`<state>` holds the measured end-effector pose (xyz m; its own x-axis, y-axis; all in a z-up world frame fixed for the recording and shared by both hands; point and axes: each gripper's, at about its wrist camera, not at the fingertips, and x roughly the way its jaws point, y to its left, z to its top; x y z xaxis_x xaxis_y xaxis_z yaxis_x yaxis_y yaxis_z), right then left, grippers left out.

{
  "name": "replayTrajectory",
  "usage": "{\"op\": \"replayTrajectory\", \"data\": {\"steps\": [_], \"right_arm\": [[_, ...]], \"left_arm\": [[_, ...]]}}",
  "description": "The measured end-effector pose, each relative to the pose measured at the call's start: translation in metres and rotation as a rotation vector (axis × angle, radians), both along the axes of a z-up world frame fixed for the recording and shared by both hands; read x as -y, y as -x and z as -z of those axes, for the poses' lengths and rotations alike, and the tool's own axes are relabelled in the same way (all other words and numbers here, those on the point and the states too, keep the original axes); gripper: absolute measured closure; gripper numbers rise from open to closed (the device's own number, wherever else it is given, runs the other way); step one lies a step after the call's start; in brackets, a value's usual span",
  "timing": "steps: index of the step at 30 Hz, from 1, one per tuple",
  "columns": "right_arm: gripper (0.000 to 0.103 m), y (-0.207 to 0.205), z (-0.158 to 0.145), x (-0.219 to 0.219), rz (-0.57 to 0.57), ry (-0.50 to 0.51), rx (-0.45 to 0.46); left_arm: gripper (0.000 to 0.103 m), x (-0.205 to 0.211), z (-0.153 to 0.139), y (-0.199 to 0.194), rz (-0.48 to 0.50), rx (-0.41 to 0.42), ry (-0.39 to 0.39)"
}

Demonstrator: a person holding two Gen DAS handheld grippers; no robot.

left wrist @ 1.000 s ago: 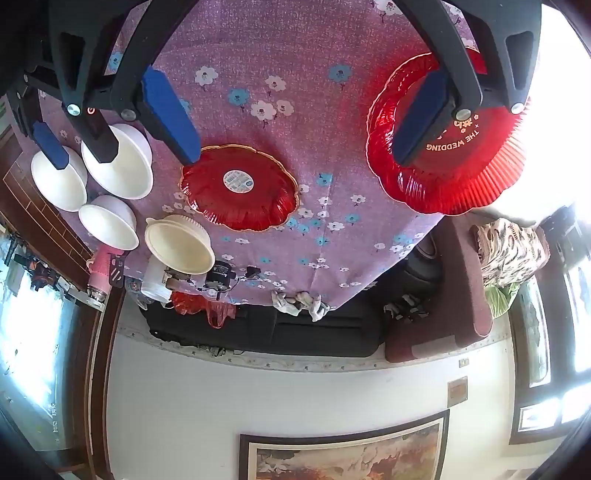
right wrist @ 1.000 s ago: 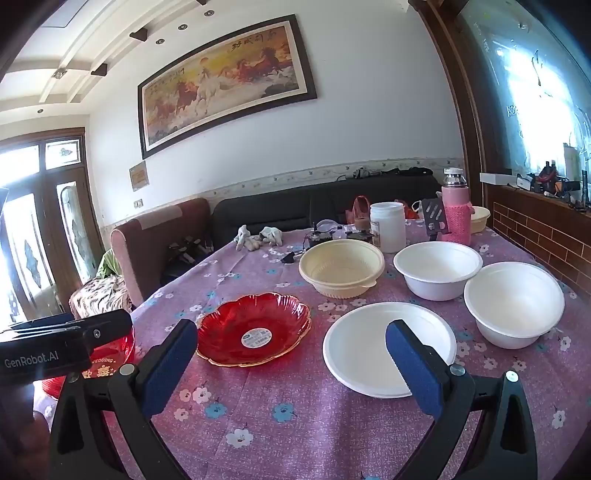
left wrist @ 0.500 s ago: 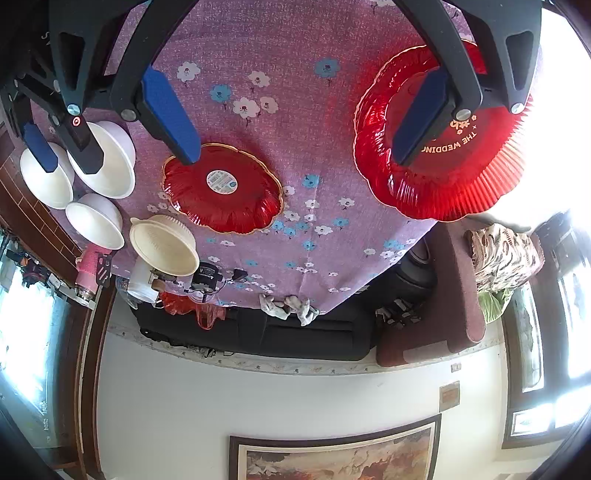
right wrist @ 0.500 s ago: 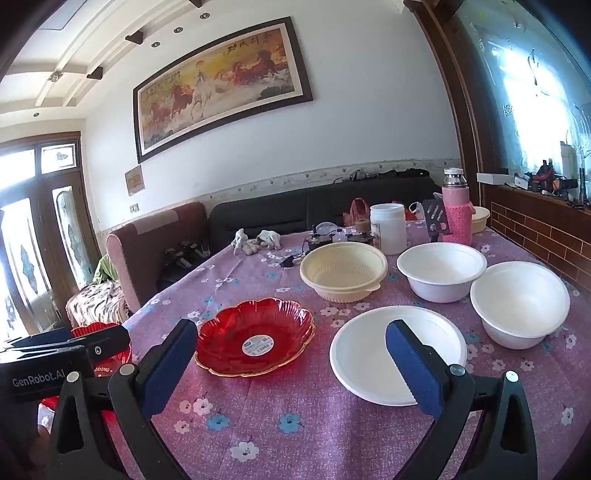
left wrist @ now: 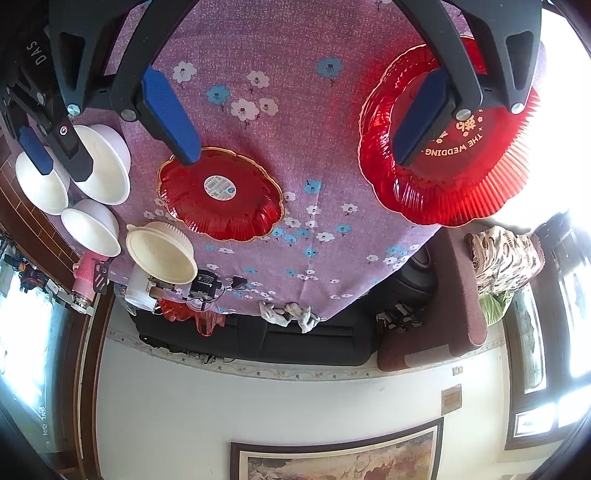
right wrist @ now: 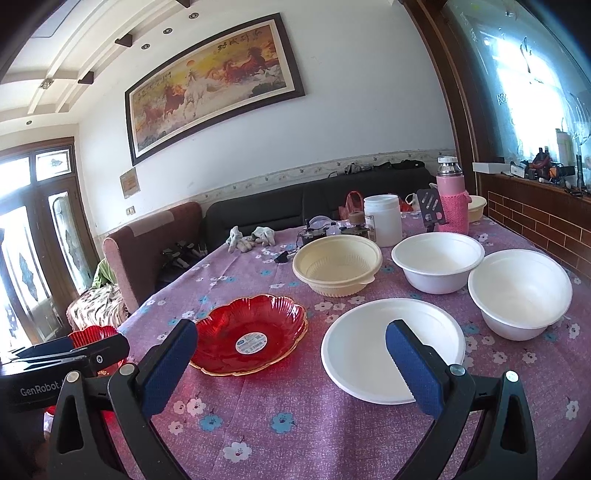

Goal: Organize plates and bowls

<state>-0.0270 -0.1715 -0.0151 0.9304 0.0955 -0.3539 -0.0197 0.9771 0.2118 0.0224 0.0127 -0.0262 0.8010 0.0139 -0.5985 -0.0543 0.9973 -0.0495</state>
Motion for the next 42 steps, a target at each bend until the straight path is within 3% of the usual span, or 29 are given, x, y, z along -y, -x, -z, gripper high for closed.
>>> {"op": "replayTrajectory", "data": {"steps": [42], "right_arm": [[0.000, 0.002, 0.001, 0.007, 0.008, -0.038, -0.007]], "left_arm": [[0.000, 0.002, 0.014, -0.005, 0.011, -0.048, 0.004]]}}
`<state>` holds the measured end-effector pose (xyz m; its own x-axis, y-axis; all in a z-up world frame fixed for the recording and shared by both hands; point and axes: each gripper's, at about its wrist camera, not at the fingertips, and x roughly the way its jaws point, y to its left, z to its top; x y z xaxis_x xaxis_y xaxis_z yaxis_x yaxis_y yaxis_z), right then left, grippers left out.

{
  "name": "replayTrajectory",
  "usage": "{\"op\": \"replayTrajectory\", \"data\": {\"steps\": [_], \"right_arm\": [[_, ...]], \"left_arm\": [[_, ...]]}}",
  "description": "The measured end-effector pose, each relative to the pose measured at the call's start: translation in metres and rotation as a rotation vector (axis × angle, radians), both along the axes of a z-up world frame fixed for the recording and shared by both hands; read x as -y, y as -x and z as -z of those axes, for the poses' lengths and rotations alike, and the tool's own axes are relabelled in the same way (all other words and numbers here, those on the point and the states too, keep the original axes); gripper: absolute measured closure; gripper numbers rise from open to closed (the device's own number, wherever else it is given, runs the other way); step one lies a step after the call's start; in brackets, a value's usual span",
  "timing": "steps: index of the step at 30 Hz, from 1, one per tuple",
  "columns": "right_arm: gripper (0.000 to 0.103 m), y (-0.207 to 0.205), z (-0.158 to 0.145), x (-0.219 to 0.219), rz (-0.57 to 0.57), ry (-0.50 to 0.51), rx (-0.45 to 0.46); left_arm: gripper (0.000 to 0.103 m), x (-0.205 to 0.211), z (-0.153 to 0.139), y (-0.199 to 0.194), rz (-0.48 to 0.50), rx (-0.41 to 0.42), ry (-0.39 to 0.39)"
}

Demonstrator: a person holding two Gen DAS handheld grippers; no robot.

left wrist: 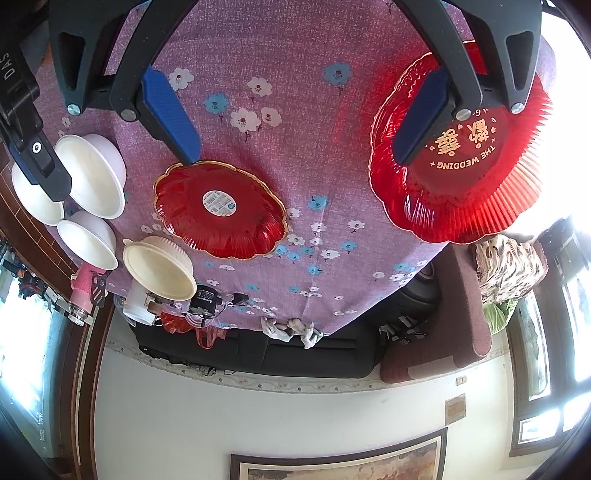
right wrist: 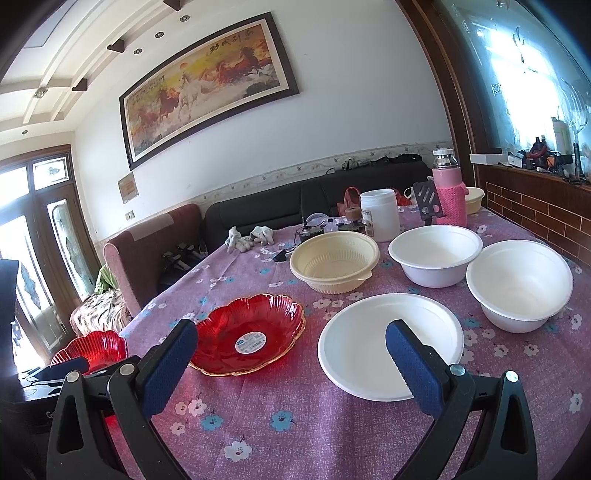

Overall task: Organize plates and bowls
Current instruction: 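Move both tools toward the red gold-rimmed plate's rim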

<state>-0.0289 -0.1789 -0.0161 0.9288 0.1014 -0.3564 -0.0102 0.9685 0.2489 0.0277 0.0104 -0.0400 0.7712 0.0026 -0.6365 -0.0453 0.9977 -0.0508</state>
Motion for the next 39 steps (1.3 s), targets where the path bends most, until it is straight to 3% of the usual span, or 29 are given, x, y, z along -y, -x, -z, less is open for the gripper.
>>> {"op": "replayTrajectory", "data": {"steps": [11, 20, 29, 39], "right_arm": [[0.000, -0.005, -0.018, 0.012, 0.008, -0.019, 0.012], [0.000, -0.047, -0.052, 0.017, -0.059, -0.073, -0.025], [0.000, -0.136, -0.050, 0.006, -0.186, -0.230, -0.234], [0.000, -0.202, 0.012, 0.034, -0.214, -0.601, -0.498]], "left_arm": [[0.000, 0.009, 0.003, -0.018, 0.007, -0.019, -0.005], [0.000, 0.018, 0.005, -0.034, 0.013, -0.038, -0.018], [0.000, 0.018, 0.011, -0.078, 0.019, -0.157, 0.040], [0.000, -0.016, 0.016, -0.134, 0.002, -0.323, 0.288]]}}
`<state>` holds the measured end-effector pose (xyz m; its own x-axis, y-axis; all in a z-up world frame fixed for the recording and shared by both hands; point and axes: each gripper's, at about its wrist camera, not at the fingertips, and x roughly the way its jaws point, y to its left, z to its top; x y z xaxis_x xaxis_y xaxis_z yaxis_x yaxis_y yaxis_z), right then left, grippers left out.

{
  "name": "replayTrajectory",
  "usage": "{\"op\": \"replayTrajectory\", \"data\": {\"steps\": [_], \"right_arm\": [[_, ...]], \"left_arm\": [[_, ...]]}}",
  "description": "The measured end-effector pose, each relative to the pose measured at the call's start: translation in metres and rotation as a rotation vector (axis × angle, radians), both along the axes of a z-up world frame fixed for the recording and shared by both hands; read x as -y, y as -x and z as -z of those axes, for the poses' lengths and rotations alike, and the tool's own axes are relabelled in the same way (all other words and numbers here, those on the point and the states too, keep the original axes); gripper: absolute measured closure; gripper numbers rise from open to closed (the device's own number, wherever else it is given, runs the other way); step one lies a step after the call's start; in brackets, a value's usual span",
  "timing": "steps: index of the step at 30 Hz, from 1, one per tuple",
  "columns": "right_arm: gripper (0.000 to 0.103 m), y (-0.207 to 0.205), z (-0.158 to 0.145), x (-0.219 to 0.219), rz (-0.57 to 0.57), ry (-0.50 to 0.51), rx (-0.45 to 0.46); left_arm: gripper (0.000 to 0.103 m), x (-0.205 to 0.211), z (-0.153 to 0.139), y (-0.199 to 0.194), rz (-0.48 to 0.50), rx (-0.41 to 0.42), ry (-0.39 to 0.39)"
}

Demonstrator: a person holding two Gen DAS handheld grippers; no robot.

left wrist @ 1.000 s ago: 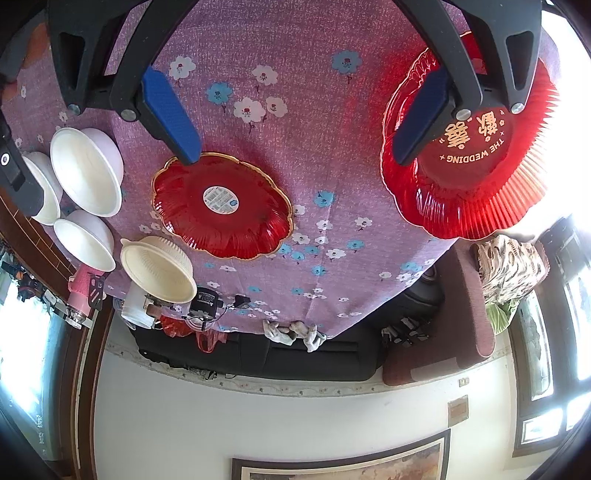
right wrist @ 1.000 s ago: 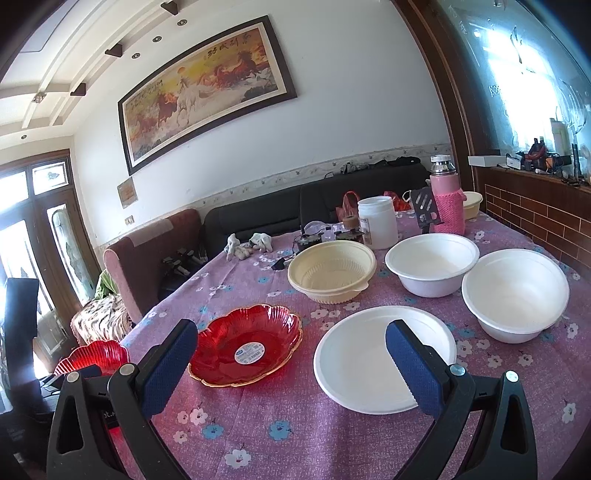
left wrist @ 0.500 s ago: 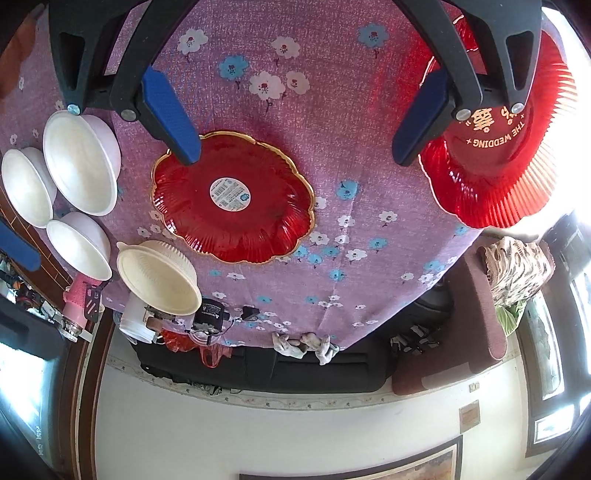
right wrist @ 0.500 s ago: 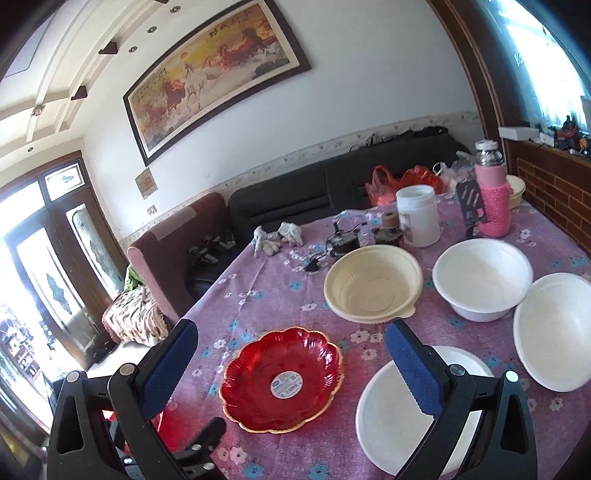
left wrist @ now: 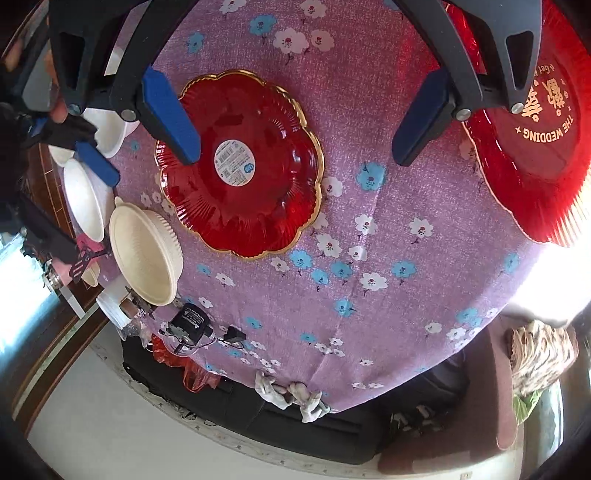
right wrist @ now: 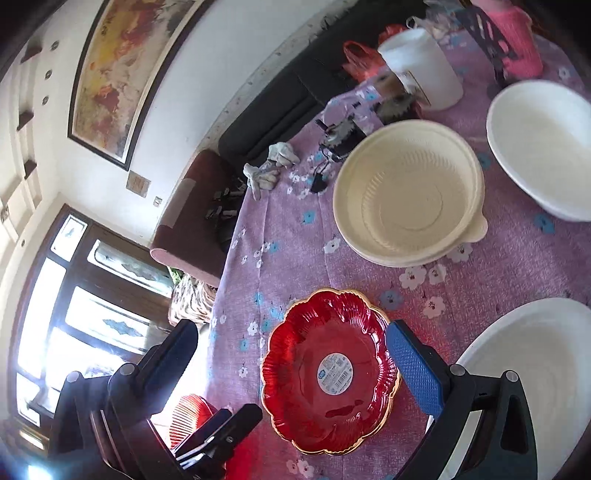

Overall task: Organize plates and bowls
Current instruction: 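Move both tools toward the red gold-rimmed plate's rim, then close both grippers on the rim of the red gold-rimmed plate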

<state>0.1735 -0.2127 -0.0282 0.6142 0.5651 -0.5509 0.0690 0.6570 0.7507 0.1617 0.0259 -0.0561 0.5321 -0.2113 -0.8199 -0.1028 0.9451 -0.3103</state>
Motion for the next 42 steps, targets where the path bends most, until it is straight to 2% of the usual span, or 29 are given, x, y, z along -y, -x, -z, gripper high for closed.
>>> {"op": "replayTrajectory", "data": {"steps": [5, 10, 17, 21, 23, 28, 30, 34, 42], "right_arm": [[0.000, -0.010, 0.015, 0.009, -0.020, -0.067, -0.061], [0.000, -0.018, 0.032, -0.001, -0.078, -0.083, -0.143], [0.006, -0.022, 0.042, -0.007, -0.089, -0.027, -0.195], [0.019, -0.023, 0.043, -0.003, -0.078, -0.009, -0.206], [0.021, -0.024, 0.043, -0.002, -0.086, 0.005, -0.213], [0.038, -0.030, 0.047, -0.008, -0.113, 0.076, -0.245], [0.041, -0.032, 0.050, -0.010, -0.129, 0.099, -0.264], [0.048, -0.034, 0.052, -0.013, -0.139, 0.127, -0.270], [0.052, -0.034, 0.052, -0.010, -0.123, 0.137, -0.271]], "left_arm": [[0.000, -0.007, 0.005, -0.013, 0.003, -0.063, 0.066], [0.000, -0.014, 0.008, -0.016, -0.013, -0.098, 0.084], [0.000, -0.012, 0.013, -0.022, 0.009, -0.156, 0.088], [0.000, -0.009, 0.017, -0.024, 0.026, -0.175, 0.121], [0.000, -0.006, 0.017, -0.024, 0.040, -0.180, 0.139], [0.000, -0.002, 0.016, -0.027, 0.067, -0.179, 0.153], [0.001, -0.001, 0.017, -0.028, 0.077, -0.184, 0.167], [0.024, -0.004, 0.018, -0.030, 0.092, -0.195, 0.195], [0.048, -0.010, 0.018, -0.032, 0.089, -0.191, 0.175]]}}
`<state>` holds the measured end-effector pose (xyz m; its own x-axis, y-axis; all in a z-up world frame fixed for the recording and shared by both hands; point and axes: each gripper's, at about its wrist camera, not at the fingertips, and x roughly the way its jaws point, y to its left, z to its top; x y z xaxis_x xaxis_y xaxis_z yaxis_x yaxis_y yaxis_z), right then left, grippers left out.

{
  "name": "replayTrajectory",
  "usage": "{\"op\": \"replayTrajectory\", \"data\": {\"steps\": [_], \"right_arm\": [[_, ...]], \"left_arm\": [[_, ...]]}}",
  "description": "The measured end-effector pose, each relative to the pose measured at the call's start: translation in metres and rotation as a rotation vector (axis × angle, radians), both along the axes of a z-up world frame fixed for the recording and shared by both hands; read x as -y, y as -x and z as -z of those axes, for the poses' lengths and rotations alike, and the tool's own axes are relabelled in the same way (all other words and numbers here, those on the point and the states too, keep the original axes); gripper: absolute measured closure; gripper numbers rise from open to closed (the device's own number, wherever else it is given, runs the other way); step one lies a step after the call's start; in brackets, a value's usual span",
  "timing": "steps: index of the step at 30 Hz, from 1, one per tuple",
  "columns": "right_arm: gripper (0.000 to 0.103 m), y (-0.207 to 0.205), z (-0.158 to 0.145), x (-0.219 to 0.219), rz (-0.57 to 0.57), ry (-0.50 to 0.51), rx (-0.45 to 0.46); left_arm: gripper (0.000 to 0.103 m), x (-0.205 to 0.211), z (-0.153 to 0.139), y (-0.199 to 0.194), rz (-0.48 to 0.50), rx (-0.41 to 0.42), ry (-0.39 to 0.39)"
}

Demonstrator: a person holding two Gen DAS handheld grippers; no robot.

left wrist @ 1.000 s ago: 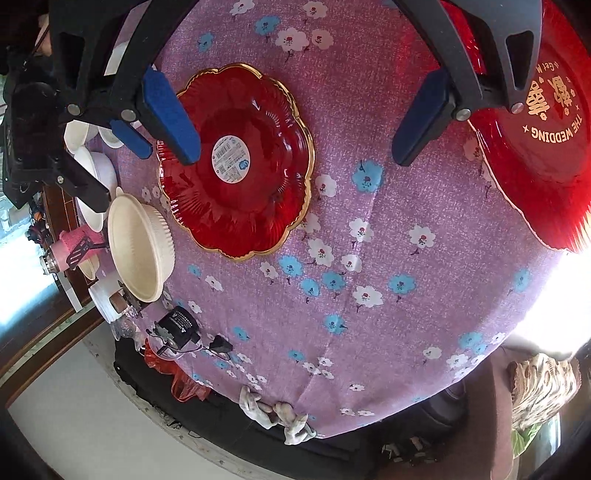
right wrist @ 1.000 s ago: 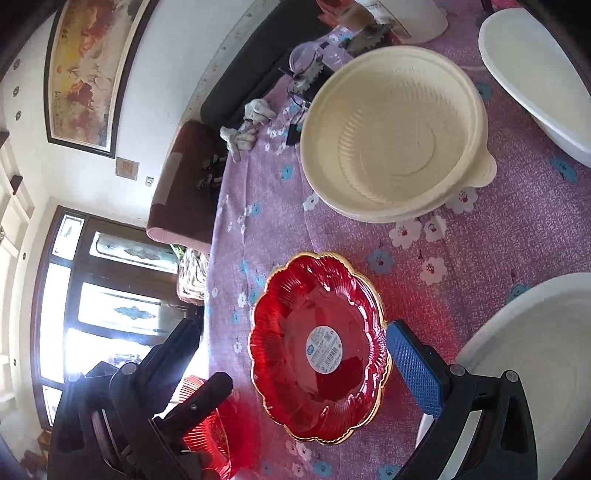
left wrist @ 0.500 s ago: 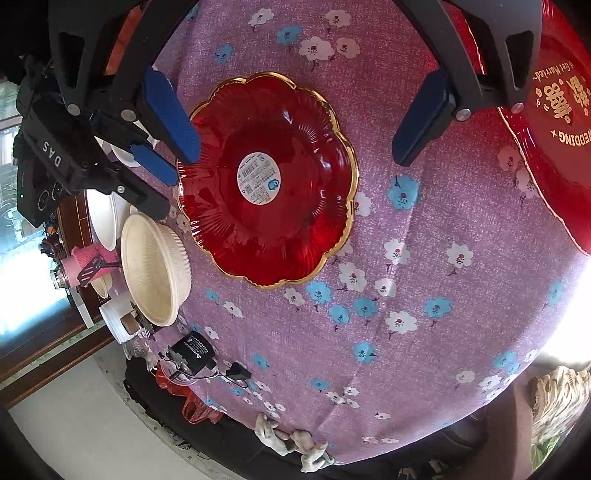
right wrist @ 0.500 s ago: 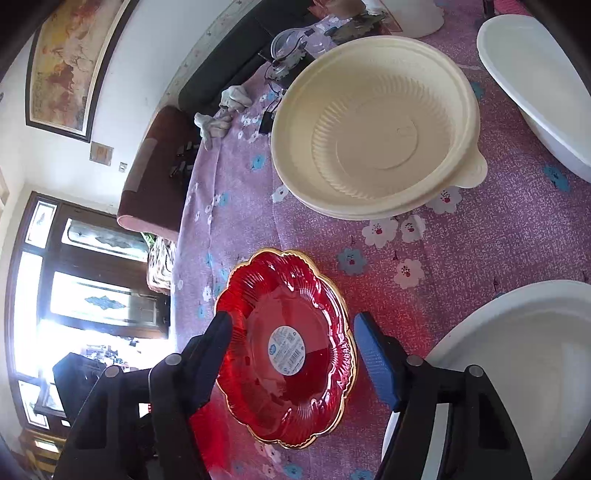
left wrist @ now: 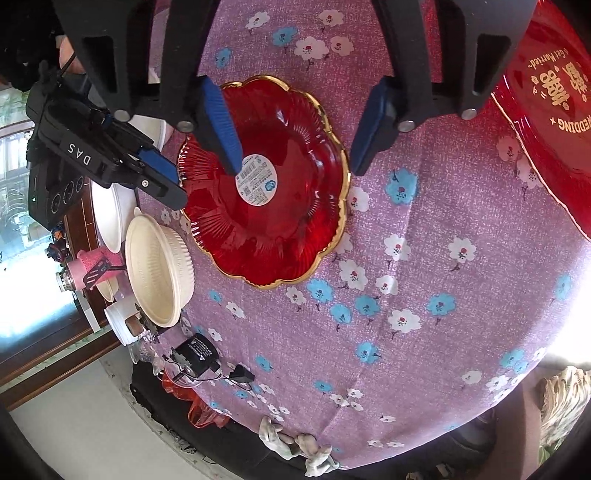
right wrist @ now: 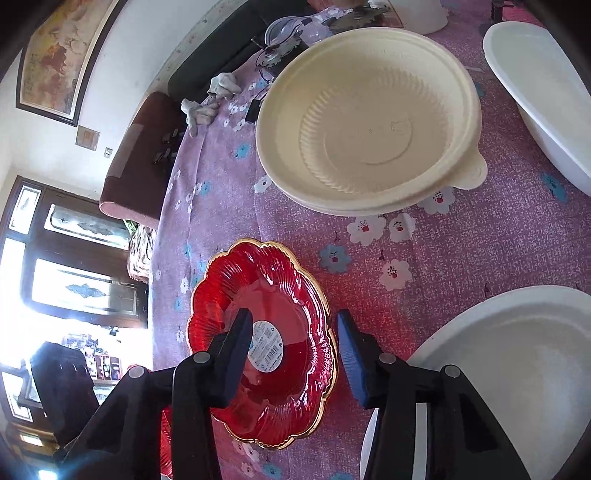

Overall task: Organize plates and bowls
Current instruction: 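Close both grippers on the rim of the red gold-rimmed plate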

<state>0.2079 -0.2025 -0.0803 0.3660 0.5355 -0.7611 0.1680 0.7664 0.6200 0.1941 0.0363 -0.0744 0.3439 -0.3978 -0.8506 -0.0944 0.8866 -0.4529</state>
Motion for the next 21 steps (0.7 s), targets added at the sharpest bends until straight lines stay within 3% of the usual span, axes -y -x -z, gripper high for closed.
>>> {"op": "replayTrajectory", "data": {"steps": [5, 12, 21], "right_arm": [[0.060, 0.001, 0.000, 0.000, 0.004, 0.016, 0.003], [0.093, 0.004, 0.001, 0.002, 0.017, 0.085, 0.017], [0.096, 0.004, 0.000, 0.000, 0.011, 0.116, 0.044]], "left_arm": [[0.062, -0.005, 0.002, -0.001, -0.012, -0.007, -0.018], [0.074, -0.008, 0.003, -0.003, -0.028, -0.005, -0.070], [0.098, -0.018, 0.008, -0.003, -0.075, -0.021, -0.083]]}}
